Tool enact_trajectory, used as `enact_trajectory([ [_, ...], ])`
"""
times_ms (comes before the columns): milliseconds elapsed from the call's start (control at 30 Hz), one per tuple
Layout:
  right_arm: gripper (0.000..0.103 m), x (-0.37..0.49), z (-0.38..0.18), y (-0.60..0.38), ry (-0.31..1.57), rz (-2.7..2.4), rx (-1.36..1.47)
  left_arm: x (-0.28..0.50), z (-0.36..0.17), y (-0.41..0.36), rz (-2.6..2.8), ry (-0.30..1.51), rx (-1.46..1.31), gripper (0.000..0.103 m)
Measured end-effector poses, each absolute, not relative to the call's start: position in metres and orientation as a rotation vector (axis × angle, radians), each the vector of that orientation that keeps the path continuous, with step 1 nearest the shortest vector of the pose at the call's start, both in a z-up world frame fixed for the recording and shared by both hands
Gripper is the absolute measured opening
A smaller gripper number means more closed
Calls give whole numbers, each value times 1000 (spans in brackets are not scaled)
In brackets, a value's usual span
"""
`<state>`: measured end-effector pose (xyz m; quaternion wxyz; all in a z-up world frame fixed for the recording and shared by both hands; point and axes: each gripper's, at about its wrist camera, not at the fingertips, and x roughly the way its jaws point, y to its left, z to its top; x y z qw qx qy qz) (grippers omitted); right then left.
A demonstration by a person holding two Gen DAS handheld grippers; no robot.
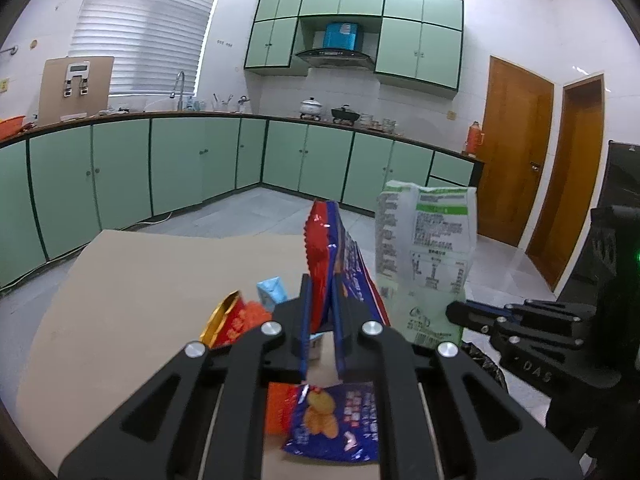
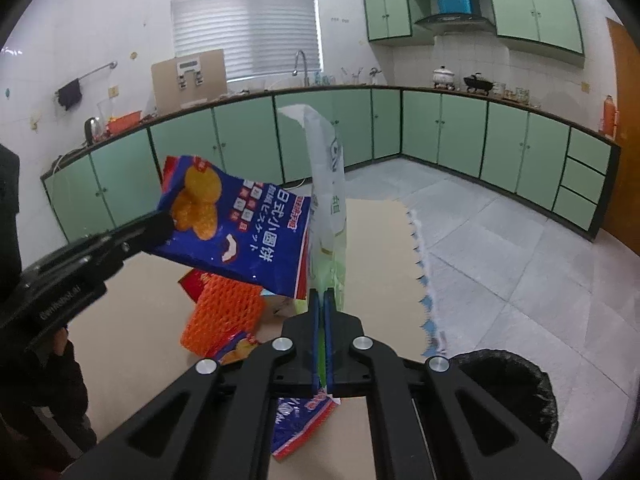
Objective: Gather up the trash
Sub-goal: 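Carry the snack bag and salt bag over the bin and open both tools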
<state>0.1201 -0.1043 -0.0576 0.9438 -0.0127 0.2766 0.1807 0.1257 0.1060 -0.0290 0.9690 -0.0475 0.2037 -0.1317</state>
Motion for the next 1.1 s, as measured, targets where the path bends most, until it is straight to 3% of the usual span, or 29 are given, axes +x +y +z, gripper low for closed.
enact_trajectory([
  [467, 2, 96, -60, -219, 585, 111, 21, 146, -51, -9, -455, 453, -42, 7],
  [833, 2, 89, -120, -328, 742, -99, 101, 173, -101, -129, -606, 561, 34, 7],
  [1100, 3, 94, -152, -374, 792, -153, 163, 198, -139, -173, -628, 640, 49, 10],
])
